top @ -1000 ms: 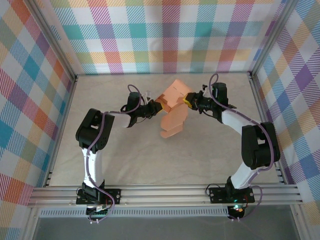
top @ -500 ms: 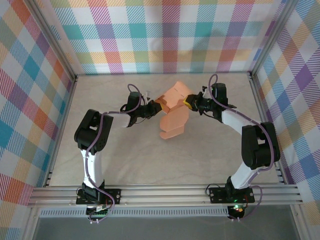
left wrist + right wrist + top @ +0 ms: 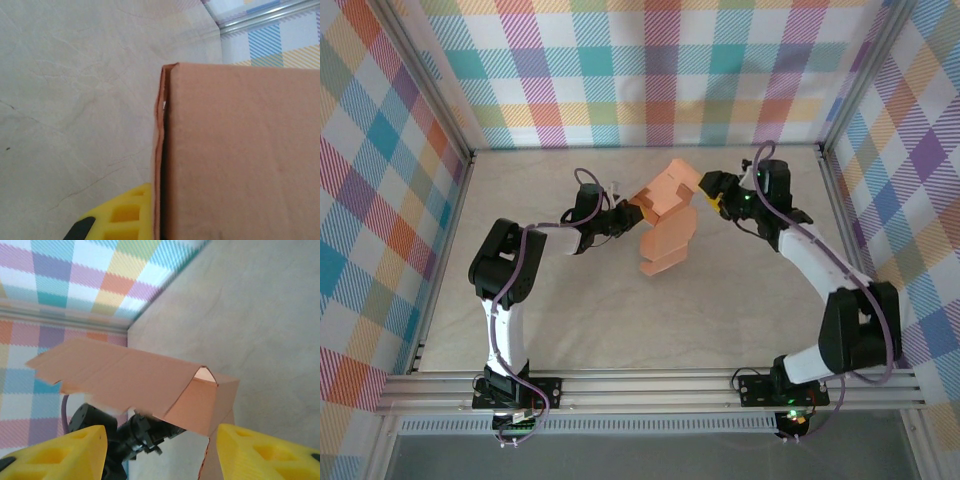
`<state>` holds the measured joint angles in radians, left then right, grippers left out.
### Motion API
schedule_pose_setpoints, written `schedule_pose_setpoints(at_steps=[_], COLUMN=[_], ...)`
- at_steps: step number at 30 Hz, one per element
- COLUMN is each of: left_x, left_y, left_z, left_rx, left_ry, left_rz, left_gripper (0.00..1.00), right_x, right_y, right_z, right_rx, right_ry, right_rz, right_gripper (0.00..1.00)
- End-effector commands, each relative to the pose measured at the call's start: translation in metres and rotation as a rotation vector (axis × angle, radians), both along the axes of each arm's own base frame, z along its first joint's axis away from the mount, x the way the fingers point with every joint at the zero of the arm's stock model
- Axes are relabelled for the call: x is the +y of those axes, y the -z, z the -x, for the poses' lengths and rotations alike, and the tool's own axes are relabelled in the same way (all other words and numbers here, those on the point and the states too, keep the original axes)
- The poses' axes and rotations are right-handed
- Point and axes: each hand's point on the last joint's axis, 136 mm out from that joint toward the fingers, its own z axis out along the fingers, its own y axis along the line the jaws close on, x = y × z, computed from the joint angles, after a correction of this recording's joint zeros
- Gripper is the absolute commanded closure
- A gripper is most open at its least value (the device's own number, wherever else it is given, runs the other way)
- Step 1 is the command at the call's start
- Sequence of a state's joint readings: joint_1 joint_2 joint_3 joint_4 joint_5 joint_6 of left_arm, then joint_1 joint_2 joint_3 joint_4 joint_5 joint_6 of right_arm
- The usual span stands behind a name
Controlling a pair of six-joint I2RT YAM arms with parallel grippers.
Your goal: Fold the paper box
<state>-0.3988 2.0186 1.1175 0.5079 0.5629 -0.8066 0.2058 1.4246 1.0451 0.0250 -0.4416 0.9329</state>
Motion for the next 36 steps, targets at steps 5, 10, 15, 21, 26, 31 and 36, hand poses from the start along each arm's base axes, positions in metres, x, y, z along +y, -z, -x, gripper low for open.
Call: schedule_pose_setpoints(at_steps=[5, 10, 15, 21, 26, 31, 36], left_x=[0.011, 0.026, 0.027, 0.029, 0.027, 0.028, 0.027], left_y=[-0.006, 0.002, 0.004, 0.001, 0.0, 0.001, -0.002], left_z=[-0.017, -0.02, -0.021, -0.019, -0.019, -0.018, -0.016], left_rx=[-0.104, -0.141, -0.142, -0.156, -0.144, -0.132, -0.134], left_ry=[-0.105, -0.181, -0.197, -0.206, -0.206, -0.204, -0.198], left_rz=[-0.055, -0.129, -0.143, -0.138, -0.125, -0.129, -0.124], left_gripper=[1.0, 1.0, 1.0, 1.0, 1.0, 1.0, 1.0], right_x=[0.003, 0.051, 0.095, 0.112, 0.116, 0.117, 0.123], right_y=[-0.058, -0.076, -0.072, -0.051, -0.027, -0.007, 0.006], right_z=[0.006, 0.006, -0.004, -0.025, -0.037, -0.043, -0.044], right_rx=[-0.149, -0.205, -0.188, -0.114, -0.044, 0.0, 0.035], right_ry=[0.019, -0.095, -0.199, -0.228, -0.224, -0.22, -0.249], right_rz=[0.311, 0.462, 0.535, 0.628, 0.665, 0.684, 0.683], right_gripper=[0.37, 0.38, 0.42, 0.43, 0.44, 0.46, 0.48])
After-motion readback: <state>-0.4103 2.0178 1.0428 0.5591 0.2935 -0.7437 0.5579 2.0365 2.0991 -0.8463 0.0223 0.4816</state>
